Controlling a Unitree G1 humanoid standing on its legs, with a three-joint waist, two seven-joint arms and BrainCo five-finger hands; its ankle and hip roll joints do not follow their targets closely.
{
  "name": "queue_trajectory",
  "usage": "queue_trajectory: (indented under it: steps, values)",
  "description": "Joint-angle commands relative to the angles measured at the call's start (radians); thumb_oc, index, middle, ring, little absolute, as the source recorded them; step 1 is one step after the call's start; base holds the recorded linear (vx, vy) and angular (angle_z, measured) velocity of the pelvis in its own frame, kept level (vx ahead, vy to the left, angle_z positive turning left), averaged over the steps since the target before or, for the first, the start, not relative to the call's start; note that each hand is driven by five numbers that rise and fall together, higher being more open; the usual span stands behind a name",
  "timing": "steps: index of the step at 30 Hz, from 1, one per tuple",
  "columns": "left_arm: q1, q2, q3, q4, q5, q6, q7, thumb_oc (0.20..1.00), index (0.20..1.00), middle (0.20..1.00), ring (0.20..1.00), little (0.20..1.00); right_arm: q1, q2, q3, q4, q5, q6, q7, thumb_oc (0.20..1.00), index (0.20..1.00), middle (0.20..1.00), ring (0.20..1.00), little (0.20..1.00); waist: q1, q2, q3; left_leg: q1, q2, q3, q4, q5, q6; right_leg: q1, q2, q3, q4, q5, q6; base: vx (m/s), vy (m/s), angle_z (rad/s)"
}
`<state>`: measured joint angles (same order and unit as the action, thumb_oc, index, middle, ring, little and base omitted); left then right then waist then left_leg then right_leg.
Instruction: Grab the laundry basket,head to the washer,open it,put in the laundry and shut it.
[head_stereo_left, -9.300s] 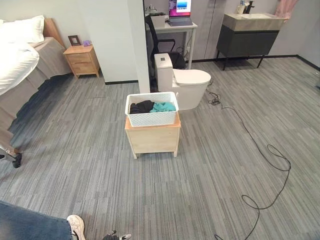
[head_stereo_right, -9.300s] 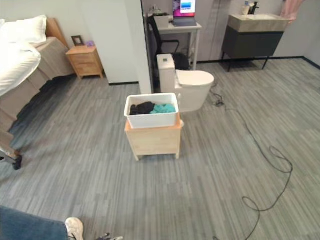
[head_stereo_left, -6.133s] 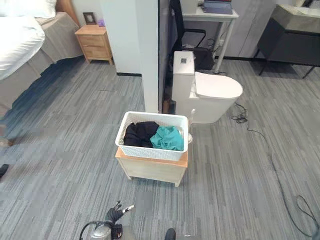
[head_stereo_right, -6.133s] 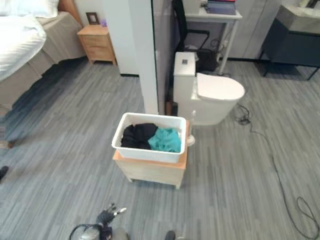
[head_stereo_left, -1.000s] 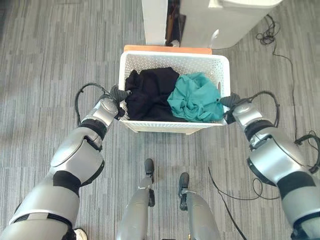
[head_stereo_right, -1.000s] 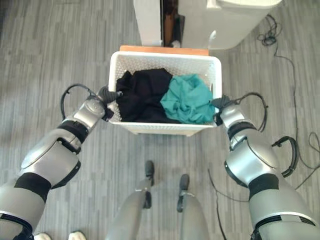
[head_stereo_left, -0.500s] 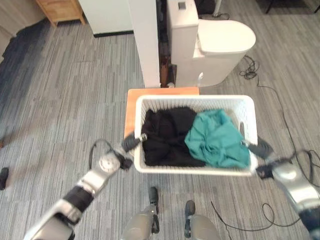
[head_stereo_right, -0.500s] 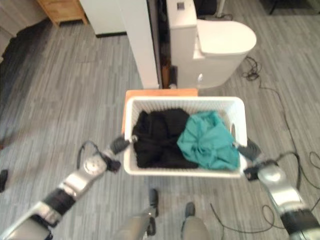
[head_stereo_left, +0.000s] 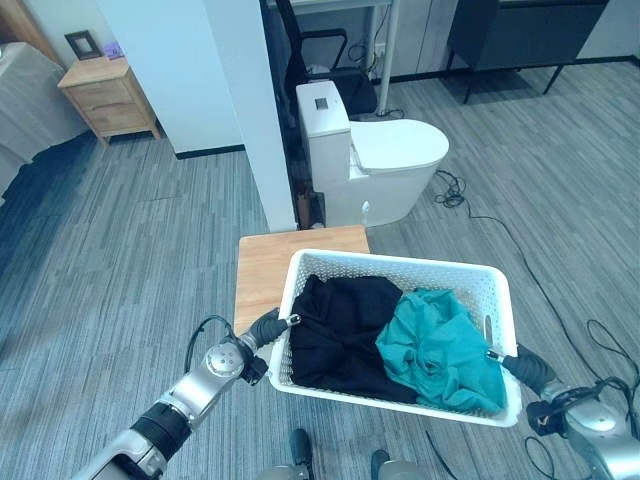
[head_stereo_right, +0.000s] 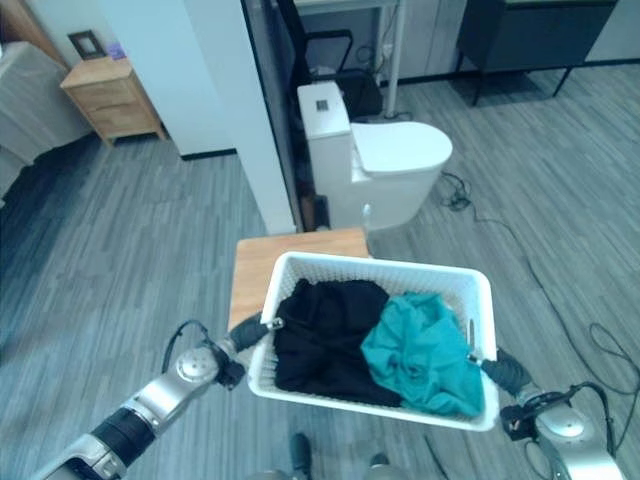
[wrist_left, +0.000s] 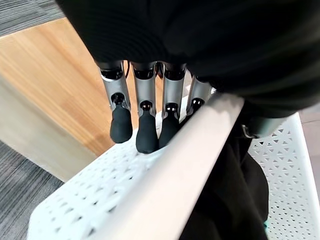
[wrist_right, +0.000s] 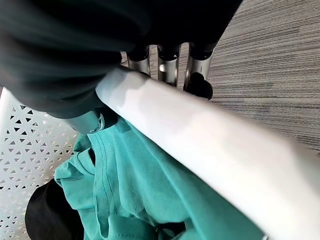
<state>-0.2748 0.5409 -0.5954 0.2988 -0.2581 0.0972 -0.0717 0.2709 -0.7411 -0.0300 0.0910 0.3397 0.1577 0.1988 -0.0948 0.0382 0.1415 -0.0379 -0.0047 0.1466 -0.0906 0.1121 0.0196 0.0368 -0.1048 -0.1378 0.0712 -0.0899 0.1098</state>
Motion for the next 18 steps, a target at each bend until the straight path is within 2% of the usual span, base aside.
queue_trajectory:
  steps: [1, 3, 5, 6, 8, 9, 10, 11, 12, 13, 14, 15, 16, 17, 18]
  values:
    - [-0.143, -0.032, 0.071, 0.039, 0.026, -0.078, -0.006, 0.200, 0.200, 0.200, 0.200, 0.200, -0.013, 0.003, -0.116, -0.015, 0.045, -0.066, -0.044, 0.200, 0.200, 0.200, 0.200, 0.200, 0.010, -0.028, -0.040, 0.029, 0.023, 0.000, 0.101, -0.136, -0.019, -0.098, -0.067, 0.002, 0.049, 0.108, 0.039, -0.05, 0.082, -0.01]
    - [-0.156, -0.035, 0.064, 0.041, 0.035, -0.079, -0.007, 0.200, 0.200, 0.200, 0.200, 0.200, 0.005, 0.017, -0.127, -0.019, 0.052, -0.070, -0.046, 0.200, 0.200, 0.200, 0.200, 0.200, 0.003, -0.028, -0.034, 0.029, 0.021, 0.001, 0.107, -0.140, -0.016, -0.103, -0.067, 0.009, 0.059, 0.106, 0.040, -0.04, 0.055, -0.02]
    - [-0.207, -0.051, 0.031, 0.058, 0.061, -0.081, -0.013, 0.200, 0.200, 0.200, 0.200, 0.200, 0.018, 0.044, -0.137, -0.038, 0.063, -0.074, -0.053, 0.200, 0.200, 0.200, 0.200, 0.200, -0.025, -0.026, -0.010, 0.023, 0.015, 0.012, 0.122, -0.149, -0.006, -0.130, -0.067, 0.038, 0.089, 0.110, 0.044, -0.18, 0.127, -0.10]
    - [-0.272, -0.087, 0.003, 0.100, 0.079, -0.090, 0.003, 0.200, 0.200, 0.200, 0.200, 0.200, 0.011, 0.076, -0.140, -0.049, 0.072, -0.084, -0.070, 0.200, 0.200, 0.200, 0.200, 0.200, -0.058, -0.028, 0.038, 0.010, 0.004, 0.053, 0.154, -0.167, 0.008, -0.187, -0.075, 0.100, 0.119, 0.163, 0.067, -0.32, 0.193, -0.21]
    - [-0.304, -0.104, -0.006, 0.122, 0.079, -0.101, 0.009, 0.200, 0.200, 0.200, 0.200, 0.200, -0.003, 0.094, -0.126, -0.051, 0.073, -0.092, -0.071, 0.200, 0.200, 0.200, 0.200, 0.200, -0.079, -0.030, 0.067, -0.006, 0.011, 0.130, 0.163, -0.177, 0.011, -0.261, -0.086, 0.158, 0.104, 0.252, 0.092, -0.31, 0.125, -0.98]
    - [-0.318, -0.104, -0.014, 0.129, 0.072, -0.101, 0.014, 0.200, 0.200, 0.200, 0.200, 0.200, -0.005, 0.098, -0.121, -0.053, 0.074, -0.094, -0.075, 0.200, 0.200, 0.200, 0.200, 0.200, -0.080, -0.026, 0.079, -0.012, 0.024, 0.155, 0.174, -0.180, 0.010, -0.273, -0.092, 0.149, 0.104, 0.239, 0.092, -0.23, 0.070, -1.78]
    - [-0.332, -0.101, -0.017, 0.134, 0.078, -0.102, 0.018, 0.200, 0.200, 0.200, 0.200, 0.200, -0.001, 0.107, -0.114, -0.059, 0.072, -0.095, -0.078, 0.200, 0.200, 0.200, 0.200, 0.200, -0.080, -0.021, 0.087, -0.020, 0.037, 0.192, 0.180, -0.177, 0.013, -0.273, -0.103, 0.109, 0.110, 0.215, 0.083, -0.24, 0.101, -1.77]
    - [-0.344, -0.095, -0.018, 0.144, 0.080, -0.100, 0.018, 0.200, 0.200, 0.200, 0.200, 0.200, -0.002, 0.109, -0.107, -0.058, 0.063, -0.094, -0.076, 0.200, 0.200, 0.200, 0.200, 0.200, -0.066, -0.018, 0.090, -0.028, 0.055, 0.240, 0.191, -0.179, 0.014, -0.257, -0.127, 0.035, 0.135, 0.178, 0.069, -0.18, 0.112, -1.12]
    - [-0.348, -0.091, -0.021, 0.156, 0.076, -0.095, 0.012, 0.200, 0.200, 0.200, 0.200, 0.200, -0.007, 0.113, -0.097, -0.053, 0.055, -0.092, -0.071, 0.200, 0.200, 0.200, 0.200, 0.200, -0.057, -0.012, 0.080, -0.027, 0.067, 0.253, 0.192, -0.193, 0.009, -0.233, -0.145, -0.013, 0.163, 0.144, 0.069, -0.18, 0.111, -1.73]
    - [-0.358, -0.086, -0.021, 0.164, 0.075, -0.090, 0.010, 0.200, 0.200, 0.200, 0.200, 0.200, -0.017, 0.118, -0.080, -0.044, 0.038, -0.088, -0.068, 0.200, 0.200, 0.200, 0.200, 0.200, -0.053, -0.011, 0.074, -0.036, 0.086, 0.306, 0.196, -0.186, 0.012, -0.211, -0.165, -0.074, 0.209, 0.118, 0.062, -0.07, 0.072, -1.62]
    - [-0.359, -0.085, -0.021, 0.165, 0.075, -0.091, 0.009, 0.200, 0.200, 0.200, 0.200, 0.200, -0.019, 0.119, -0.078, -0.043, 0.037, -0.088, -0.068, 0.200, 0.200, 0.200, 0.200, 0.200, -0.051, -0.013, 0.075, -0.035, 0.086, 0.309, 0.197, -0.187, 0.011, -0.214, -0.166, -0.071, 0.216, 0.113, 0.062, -0.26, 0.056, -1.64]
    - [-0.354, -0.070, -0.003, 0.166, 0.064, -0.088, 0.012, 0.200, 0.200, 0.200, 0.200, 0.200, -0.035, 0.136, -0.055, -0.031, 0.015, -0.083, -0.062, 0.200, 0.200, 0.200, 0.200, 0.200, -0.037, -0.017, 0.054, -0.049, 0.117, 0.401, 0.200, -0.174, 0.013, -0.170, -0.179, -0.138, 0.273, 0.062, 0.053, -0.22, -0.008, -0.92]
    - [-0.345, -0.061, 0.002, 0.167, 0.059, -0.086, 0.007, 0.200, 0.200, 0.200, 0.200, 0.200, -0.041, 0.142, -0.042, -0.024, 0.009, -0.081, -0.059, 0.200, 0.200, 0.200, 0.200, 0.200, -0.023, -0.028, 0.042, -0.055, 0.129, 0.432, 0.212, -0.174, 0.009, -0.143, -0.174, -0.146, 0.258, 0.045, 0.050, -0.23, -0.005, -1.10]
    - [-0.344, -0.060, 0.002, 0.167, 0.059, -0.086, 0.006, 0.200, 0.200, 0.200, 0.200, 0.200, -0.042, 0.143, -0.042, -0.023, 0.009, -0.082, -0.059, 0.200, 0.200, 0.200, 0.200, 0.200, -0.022, -0.028, 0.042, -0.054, 0.130, 0.433, 0.213, -0.174, 0.008, -0.143, -0.173, -0.145, 0.257, 0.045, 0.050, -0.17, -0.129, -1.76]
    - [-0.325, -0.049, 0.026, 0.169, 0.033, -0.092, 0.015, 0.200, 0.200, 0.200, 0.200, 0.200, -0.073, 0.153, 0.000, 0.014, 0.004, -0.083, -0.060, 0.200, 0.200, 0.200, 0.200, 0.200, 0.021, -0.049, 0.017, -0.071, 0.160, 0.503, 0.218, -0.154, -0.004, -0.082, -0.168, -0.196, 0.205, 0.031, 0.053, -0.26, -0.223, -1.97]
